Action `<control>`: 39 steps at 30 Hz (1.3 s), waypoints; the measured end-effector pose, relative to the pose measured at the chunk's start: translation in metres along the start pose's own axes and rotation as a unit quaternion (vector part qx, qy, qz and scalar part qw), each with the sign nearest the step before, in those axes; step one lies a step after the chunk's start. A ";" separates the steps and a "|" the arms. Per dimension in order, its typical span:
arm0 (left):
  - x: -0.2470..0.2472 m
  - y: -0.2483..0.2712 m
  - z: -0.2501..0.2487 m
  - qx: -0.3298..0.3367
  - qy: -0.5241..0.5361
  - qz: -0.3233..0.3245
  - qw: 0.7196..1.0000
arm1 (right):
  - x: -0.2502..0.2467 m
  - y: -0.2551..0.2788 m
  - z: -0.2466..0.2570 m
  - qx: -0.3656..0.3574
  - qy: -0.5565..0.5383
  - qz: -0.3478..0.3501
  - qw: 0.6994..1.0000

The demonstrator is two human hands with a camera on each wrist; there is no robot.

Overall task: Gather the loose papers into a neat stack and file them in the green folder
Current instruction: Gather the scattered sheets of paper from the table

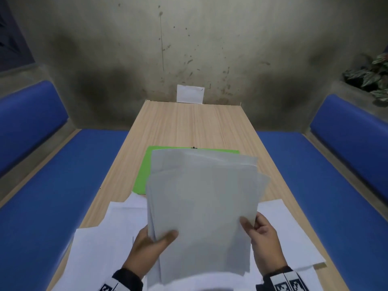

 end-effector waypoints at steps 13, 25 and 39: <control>0.009 0.000 0.015 0.029 -0.026 0.064 0.997 | 0.012 0.003 -0.006 0.001 0.049 0.032 0.998; -0.035 -0.013 0.037 -0.049 -0.039 -0.044 0.997 | -0.075 -0.005 -0.056 0.120 0.399 -0.065 0.907; -0.186 0.016 0.194 -0.289 -0.367 -0.122 0.876 | -0.127 0.031 -0.101 0.292 0.475 -0.128 0.820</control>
Point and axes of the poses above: each hand's wrist, its own y-axis away from the middle knuckle, its own x-axis out of the palm, z = x × y, the point moved 10 cm from there along -y, towards the middle knuckle, and after that the axes turned 15 degrees about -y, right-handed, at the moved point
